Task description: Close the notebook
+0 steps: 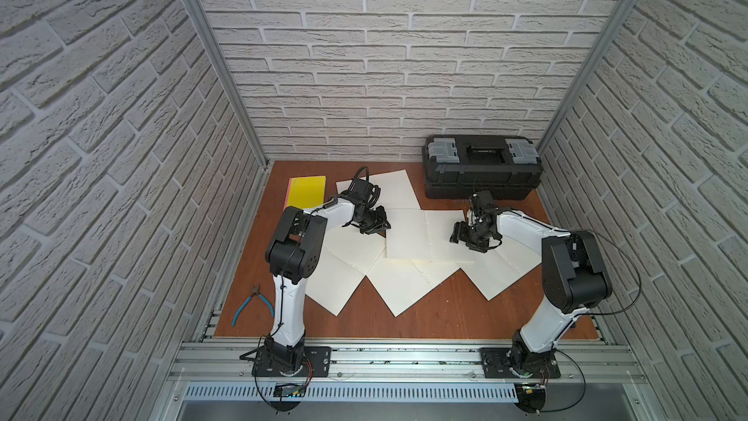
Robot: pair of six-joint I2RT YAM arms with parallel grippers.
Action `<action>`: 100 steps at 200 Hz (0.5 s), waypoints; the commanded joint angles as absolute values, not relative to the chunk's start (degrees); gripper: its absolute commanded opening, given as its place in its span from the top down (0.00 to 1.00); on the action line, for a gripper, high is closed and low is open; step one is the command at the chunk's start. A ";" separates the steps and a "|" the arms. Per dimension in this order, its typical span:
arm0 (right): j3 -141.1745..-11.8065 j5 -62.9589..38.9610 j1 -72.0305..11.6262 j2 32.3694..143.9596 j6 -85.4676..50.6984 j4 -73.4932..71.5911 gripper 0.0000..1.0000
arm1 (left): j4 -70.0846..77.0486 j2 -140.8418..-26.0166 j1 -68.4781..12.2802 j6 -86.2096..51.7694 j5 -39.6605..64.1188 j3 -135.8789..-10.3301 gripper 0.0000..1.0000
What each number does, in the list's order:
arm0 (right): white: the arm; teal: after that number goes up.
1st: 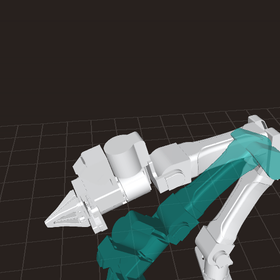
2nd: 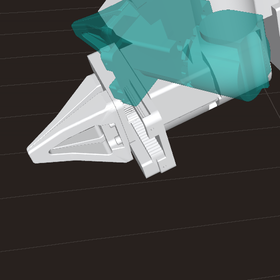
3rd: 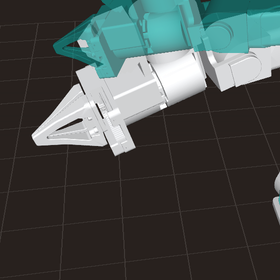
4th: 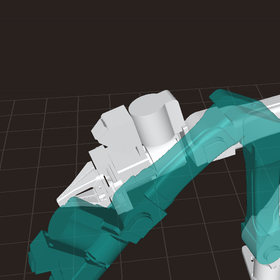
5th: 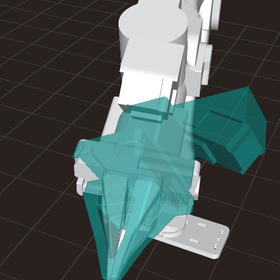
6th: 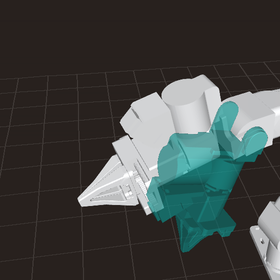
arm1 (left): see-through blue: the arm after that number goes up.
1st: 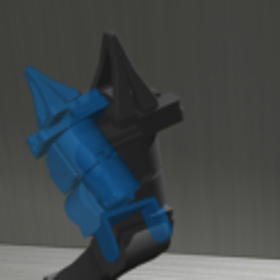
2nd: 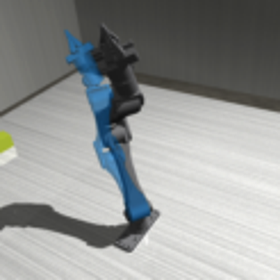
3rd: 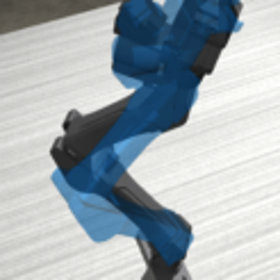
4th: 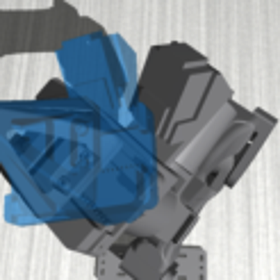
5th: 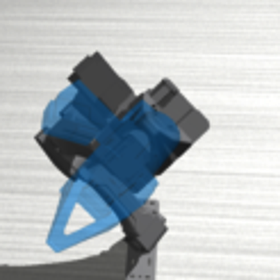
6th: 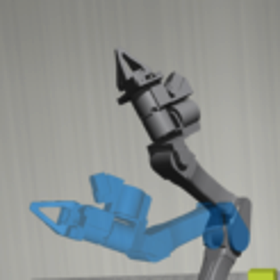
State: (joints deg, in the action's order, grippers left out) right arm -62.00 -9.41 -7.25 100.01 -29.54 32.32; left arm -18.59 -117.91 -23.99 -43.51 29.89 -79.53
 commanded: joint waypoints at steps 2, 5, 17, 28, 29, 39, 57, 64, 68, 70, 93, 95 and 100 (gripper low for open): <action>-61.17 -10.14 -6.86 98.11 -29.09 31.51 0.26 | -17.02 -115.45 -23.38 -43.59 30.55 -78.75 0.85; -61.17 -10.18 -6.86 98.09 -29.09 31.54 0.26 | -16.97 -115.48 -23.38 -43.59 30.52 -78.75 0.85; -61.26 -10.18 -6.84 97.91 -29.16 31.49 0.26 | -17.16 -115.24 -23.05 -43.59 30.50 -78.66 0.87; -61.37 -10.24 -6.83 97.69 -29.09 31.55 0.26 | -17.03 -115.06 -22.79 -43.64 30.52 -78.44 0.89; -61.36 -10.22 -6.84 97.67 -29.09 31.55 0.26 | -16.99 -115.01 -22.82 -43.66 30.51 -78.42 0.89; -61.44 -10.32 -6.86 97.48 -29.18 31.54 0.26 | -16.96 -114.75 -22.63 -43.68 30.74 -78.23 0.92; -61.61 -10.41 -6.86 97.08 -29.18 31.77 0.26 | -17.08 -114.34 -22.34 -43.59 30.93 -78.04 0.95; -61.70 -10.37 -6.86 96.91 -29.13 31.82 0.26 | -17.16 -114.06 -22.32 -43.59 30.94 -77.96 0.97; -61.70 -10.37 -6.86 96.81 -29.17 31.82 0.26 | -17.18 -113.95 -22.20 -43.59 30.98 -77.88 0.98; -61.70 -10.37 -6.86 96.78 -29.18 31.82 0.26 | -17.22 -113.92 -22.23 -43.59 31.01 -77.87 0.98; -61.79 -10.47 -6.86 96.21 -29.27 31.91 0.26 | -17.36 -113.26 -21.74 -43.46 31.31 -77.56 1.00; -61.79 -10.46 -6.86 96.17 -29.27 31.90 0.26 | -17.35 -113.22 -21.69 -43.39 31.40 -77.53 1.00; -61.79 -10.57 -6.86 96.02 -29.32 31.90 0.26 | -17.54 -112.98 -21.58 -43.27 31.44 -77.48 1.00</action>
